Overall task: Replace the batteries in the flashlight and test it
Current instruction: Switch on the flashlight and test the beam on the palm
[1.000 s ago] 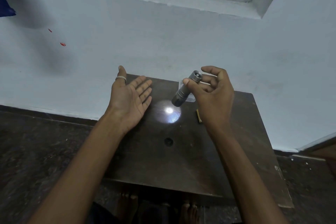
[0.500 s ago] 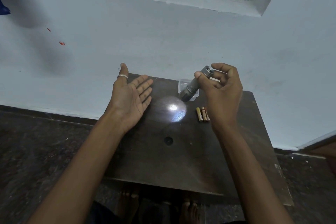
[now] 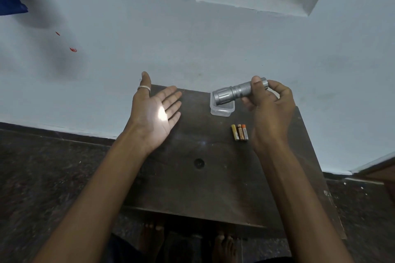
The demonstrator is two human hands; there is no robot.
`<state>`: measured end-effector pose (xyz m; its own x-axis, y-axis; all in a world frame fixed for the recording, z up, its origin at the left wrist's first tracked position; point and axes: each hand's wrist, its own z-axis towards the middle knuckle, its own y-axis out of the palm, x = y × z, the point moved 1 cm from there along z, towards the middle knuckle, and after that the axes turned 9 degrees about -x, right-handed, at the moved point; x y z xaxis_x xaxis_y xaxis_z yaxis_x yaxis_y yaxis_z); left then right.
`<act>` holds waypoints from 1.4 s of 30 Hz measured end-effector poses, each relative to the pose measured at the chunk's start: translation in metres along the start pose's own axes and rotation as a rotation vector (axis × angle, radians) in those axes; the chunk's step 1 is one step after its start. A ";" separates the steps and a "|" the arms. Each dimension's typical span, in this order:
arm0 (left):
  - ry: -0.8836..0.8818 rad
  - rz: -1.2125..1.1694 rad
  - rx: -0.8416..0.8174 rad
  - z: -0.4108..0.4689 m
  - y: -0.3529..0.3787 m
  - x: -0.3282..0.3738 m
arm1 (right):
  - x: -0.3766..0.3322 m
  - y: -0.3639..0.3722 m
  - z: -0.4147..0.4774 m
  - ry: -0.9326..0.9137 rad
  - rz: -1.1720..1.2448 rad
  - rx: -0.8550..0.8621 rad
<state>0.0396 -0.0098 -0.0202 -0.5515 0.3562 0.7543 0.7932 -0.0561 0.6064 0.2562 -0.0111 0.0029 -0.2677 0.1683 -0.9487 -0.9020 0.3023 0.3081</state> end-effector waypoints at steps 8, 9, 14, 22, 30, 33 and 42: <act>0.018 -0.097 -0.043 -0.002 0.001 0.000 | 0.000 0.007 -0.006 0.017 0.031 -0.039; 0.023 -0.115 -0.052 -0.003 0.001 0.000 | 0.000 0.009 -0.007 0.017 0.036 -0.047; 0.023 -0.134 -0.092 -0.002 0.003 0.000 | 0.001 0.016 -0.012 0.020 0.032 -0.096; 0.009 -0.148 -0.125 -0.001 0.012 -0.005 | 0.004 0.017 -0.011 0.016 -0.017 -0.111; -0.010 -0.157 -0.159 -0.002 0.016 -0.006 | 0.004 0.013 -0.005 0.021 0.017 -0.071; -0.015 -0.164 -0.166 -0.002 0.016 -0.006 | 0.004 0.015 -0.007 0.023 0.016 -0.085; -0.003 -0.129 -0.181 -0.001 0.013 -0.009 | 0.005 0.016 -0.011 -0.012 -0.056 -0.128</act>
<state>0.0542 -0.0150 -0.0187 -0.6442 0.3742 0.6670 0.6568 -0.1762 0.7332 0.2368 -0.0153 0.0021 -0.2120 0.1655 -0.9631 -0.9515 0.1899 0.2421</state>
